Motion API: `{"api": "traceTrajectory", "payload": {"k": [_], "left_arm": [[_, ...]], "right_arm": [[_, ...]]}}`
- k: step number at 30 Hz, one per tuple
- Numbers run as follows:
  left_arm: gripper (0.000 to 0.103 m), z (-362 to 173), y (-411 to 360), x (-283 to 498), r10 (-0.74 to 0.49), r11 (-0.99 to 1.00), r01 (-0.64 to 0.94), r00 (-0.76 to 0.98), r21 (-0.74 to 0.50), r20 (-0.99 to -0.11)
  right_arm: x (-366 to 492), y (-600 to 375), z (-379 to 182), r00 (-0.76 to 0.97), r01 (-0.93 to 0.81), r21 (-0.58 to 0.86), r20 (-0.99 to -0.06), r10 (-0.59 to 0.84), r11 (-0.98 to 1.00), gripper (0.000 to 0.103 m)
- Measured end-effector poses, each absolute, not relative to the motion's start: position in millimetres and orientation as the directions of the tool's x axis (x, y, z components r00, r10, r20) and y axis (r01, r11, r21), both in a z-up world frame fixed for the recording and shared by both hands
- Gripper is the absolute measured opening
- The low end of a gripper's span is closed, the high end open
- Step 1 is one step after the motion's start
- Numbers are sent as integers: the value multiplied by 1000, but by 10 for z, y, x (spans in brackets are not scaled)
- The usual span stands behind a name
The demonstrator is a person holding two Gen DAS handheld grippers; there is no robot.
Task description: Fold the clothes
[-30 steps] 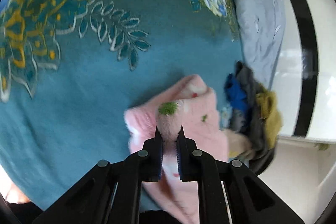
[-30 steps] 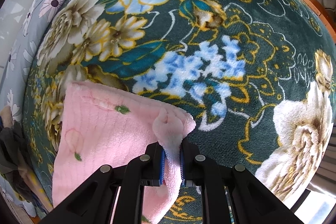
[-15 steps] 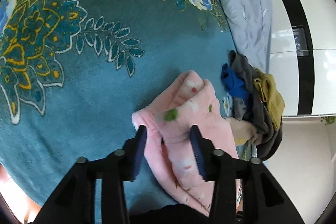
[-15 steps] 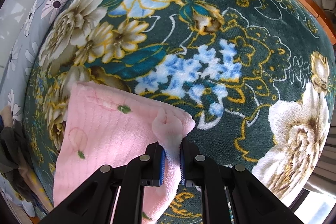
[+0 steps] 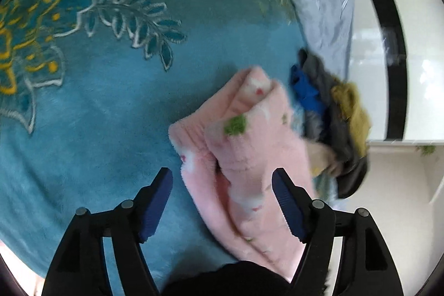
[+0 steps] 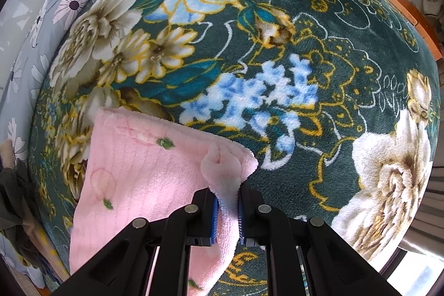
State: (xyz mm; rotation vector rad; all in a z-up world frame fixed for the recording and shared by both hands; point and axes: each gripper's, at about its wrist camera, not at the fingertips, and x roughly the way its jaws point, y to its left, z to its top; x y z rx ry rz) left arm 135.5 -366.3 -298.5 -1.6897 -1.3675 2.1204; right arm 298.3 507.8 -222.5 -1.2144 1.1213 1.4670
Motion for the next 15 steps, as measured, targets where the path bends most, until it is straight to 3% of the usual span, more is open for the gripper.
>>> {"api": "traceTrajectory", "payload": {"k": [7,9,11,15], "left_arm": [[73,-3126,-3644,1252,579,-566,470,-357,-677,-733],[66,-3136,-3627,1224,577,-575,474,-344,-667,-741],[46,-3136,-3595,1190,567,-595,474,-323,-648,-757],[32,-3110,-3519,1118,536,-651,466,-276,-599,-798]], "right_arm": [[3002,4990,-2018,-122,-978,104,-988,90,-183,12],[3012,4977,-1980,-124,-978,106,-988,91,-182,12],[3013,4989,-1987,-126,-978,108,-988,91,-180,12],[3030,5012,-1992,-135,-978,118,-987,89,-173,12]]}}
